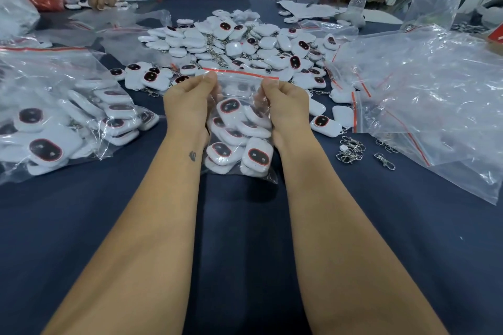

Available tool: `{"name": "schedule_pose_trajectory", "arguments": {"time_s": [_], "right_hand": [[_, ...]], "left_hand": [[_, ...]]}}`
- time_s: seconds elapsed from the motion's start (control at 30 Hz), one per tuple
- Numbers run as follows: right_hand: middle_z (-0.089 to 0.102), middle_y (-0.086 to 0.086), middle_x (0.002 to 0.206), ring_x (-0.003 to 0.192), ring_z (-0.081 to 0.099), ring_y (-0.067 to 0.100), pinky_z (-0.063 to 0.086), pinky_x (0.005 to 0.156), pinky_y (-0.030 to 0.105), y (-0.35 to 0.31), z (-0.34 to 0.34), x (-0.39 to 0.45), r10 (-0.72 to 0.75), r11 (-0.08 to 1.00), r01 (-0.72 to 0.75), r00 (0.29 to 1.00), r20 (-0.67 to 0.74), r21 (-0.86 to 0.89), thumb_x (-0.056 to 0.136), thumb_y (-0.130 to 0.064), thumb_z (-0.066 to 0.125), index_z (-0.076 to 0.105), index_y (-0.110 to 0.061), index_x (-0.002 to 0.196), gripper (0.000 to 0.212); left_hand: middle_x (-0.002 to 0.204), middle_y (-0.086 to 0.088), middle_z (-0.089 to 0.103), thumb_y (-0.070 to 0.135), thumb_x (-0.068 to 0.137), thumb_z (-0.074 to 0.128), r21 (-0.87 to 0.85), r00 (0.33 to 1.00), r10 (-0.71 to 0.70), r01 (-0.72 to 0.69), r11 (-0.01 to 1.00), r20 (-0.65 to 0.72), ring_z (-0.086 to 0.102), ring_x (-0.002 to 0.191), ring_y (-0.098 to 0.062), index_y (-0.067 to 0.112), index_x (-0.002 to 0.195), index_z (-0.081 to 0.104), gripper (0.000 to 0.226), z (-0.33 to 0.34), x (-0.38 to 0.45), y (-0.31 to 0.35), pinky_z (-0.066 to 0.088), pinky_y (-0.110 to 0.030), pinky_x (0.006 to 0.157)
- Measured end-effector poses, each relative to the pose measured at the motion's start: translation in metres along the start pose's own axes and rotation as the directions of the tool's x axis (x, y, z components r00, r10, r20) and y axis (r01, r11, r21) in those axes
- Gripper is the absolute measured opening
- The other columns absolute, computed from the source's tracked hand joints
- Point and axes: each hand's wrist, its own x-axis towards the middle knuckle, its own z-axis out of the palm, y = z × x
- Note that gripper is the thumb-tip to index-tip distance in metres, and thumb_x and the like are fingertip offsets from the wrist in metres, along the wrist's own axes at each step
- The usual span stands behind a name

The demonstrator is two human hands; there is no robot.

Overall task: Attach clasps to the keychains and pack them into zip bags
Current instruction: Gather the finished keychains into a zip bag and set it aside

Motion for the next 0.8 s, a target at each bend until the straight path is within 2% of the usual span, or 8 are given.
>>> {"name": "schedule_pose_trajectory", "arguments": {"time_s": [0.07, 0.23, 0.37, 0.43, 0.5, 0.57, 0.67, 0.8], "right_hand": [[0.062, 0.0, 0.062, 0.057, 0.055, 0.011, 0.051, 0.07, 0.03, -0.0009, 0.0002, 0.0003, 0.007, 1.0, -0.007, 1.0, 0.01, 0.009, 0.094, -0.01, 0.06, 0.062, -0.009, 0.065, 0.03], [0.066, 0.002, 0.063, 0.056, 0.06, 0.012, 0.054, 0.063, 0.025, -0.002, 0.0001, 0.0013, 0.094, 0.969, -0.116, 0.99, 0.105, 0.22, 0.09, -0.002, 0.065, 0.066, -0.004, 0.075, 0.016], [0.066, 0.0, 0.06, 0.054, 0.058, 0.01, 0.054, 0.062, 0.022, -0.0001, -0.0018, 0.0023, 0.056, 0.978, -0.076, 0.993, 0.102, 0.197, 0.09, 0.001, 0.064, 0.068, -0.006, 0.076, 0.016], [0.063, 0.001, 0.061, 0.052, 0.057, 0.008, 0.053, 0.059, 0.02, 0.0003, -0.0018, 0.0027, 0.034, 0.988, -0.046, 0.996, 0.083, 0.149, 0.091, 0.0, 0.063, 0.066, -0.006, 0.076, 0.017], [0.062, 0.005, 0.065, 0.057, 0.057, 0.013, 0.053, 0.065, 0.026, 0.0003, -0.001, 0.0025, 0.033, 0.99, -0.044, 0.995, 0.091, 0.133, 0.092, 0.0, 0.062, 0.066, -0.006, 0.076, 0.017], [0.062, 0.008, 0.068, 0.065, 0.057, 0.018, 0.054, 0.072, 0.031, 0.0, -0.0007, 0.0024, 0.047, 0.983, -0.066, 0.992, 0.116, 0.171, 0.091, 0.001, 0.062, 0.067, -0.005, 0.077, 0.016], [0.065, 0.005, 0.062, 0.062, 0.058, 0.016, 0.055, 0.068, 0.026, -0.0006, -0.0012, 0.0041, 0.079, 0.961, -0.117, 0.984, 0.158, 0.251, 0.088, 0.005, 0.063, 0.067, -0.003, 0.074, 0.017], [0.067, 0.008, 0.069, 0.066, 0.06, 0.018, 0.052, 0.086, 0.038, 0.0002, -0.001, 0.0043, 0.103, 0.966, -0.142, 0.977, 0.186, 0.214, 0.086, 0.003, 0.066, 0.069, -0.004, 0.075, 0.013]], "left_hand": [[0.063, -0.001, 0.065, 0.011, 0.093, 0.066, -0.016, 1.0, -0.015, 0.015, 1.0, 0.004, 0.057, 0.052, -0.008, 0.008, 0.072, 0.069, 0.021, 0.0011, -0.0004, 0.0005, 0.051, -0.021, 0.057], [0.058, 0.005, 0.065, 0.014, 0.095, 0.063, -0.019, 0.998, -0.051, 0.05, 0.999, -0.035, 0.059, 0.053, -0.005, 0.012, 0.07, 0.065, 0.025, 0.0034, 0.0029, 0.0005, 0.054, -0.02, 0.061], [0.063, -0.001, 0.069, 0.011, 0.088, 0.071, -0.148, 0.992, -0.126, 0.124, 0.981, -0.003, 0.063, 0.056, -0.011, 0.008, 0.076, 0.071, 0.013, 0.0044, 0.0019, 0.0014, 0.058, -0.028, 0.067], [0.064, -0.004, 0.07, 0.01, 0.085, 0.074, -0.176, 0.989, -0.15, 0.15, 0.973, 0.017, 0.064, 0.054, -0.013, 0.009, 0.066, 0.073, 0.019, 0.0049, 0.0027, 0.0009, 0.058, -0.029, 0.062], [0.063, -0.005, 0.071, 0.01, 0.084, 0.075, -0.157, 0.988, -0.149, 0.152, 0.976, 0.032, 0.065, 0.053, -0.014, 0.009, 0.061, 0.073, 0.023, 0.0051, 0.0047, -0.0013, 0.057, -0.028, 0.058], [0.064, -0.005, 0.071, 0.01, 0.087, 0.072, -0.109, 0.99, -0.136, 0.139, 0.984, 0.028, 0.066, 0.054, -0.014, 0.008, 0.068, 0.071, 0.019, 0.0046, 0.0064, -0.0041, 0.057, -0.028, 0.059], [0.065, -0.004, 0.071, 0.012, 0.088, 0.071, -0.093, 0.993, -0.119, 0.12, 0.988, 0.015, 0.066, 0.057, -0.014, 0.009, 0.071, 0.07, 0.017, 0.0032, 0.009, -0.006, 0.06, -0.031, 0.067], [0.067, -0.007, 0.072, 0.009, 0.085, 0.074, -0.14, 0.991, -0.129, 0.131, 0.981, 0.022, 0.067, 0.061, -0.018, 0.01, 0.065, 0.071, 0.02, 0.0042, 0.0077, -0.005, 0.061, -0.038, 0.074]]}}
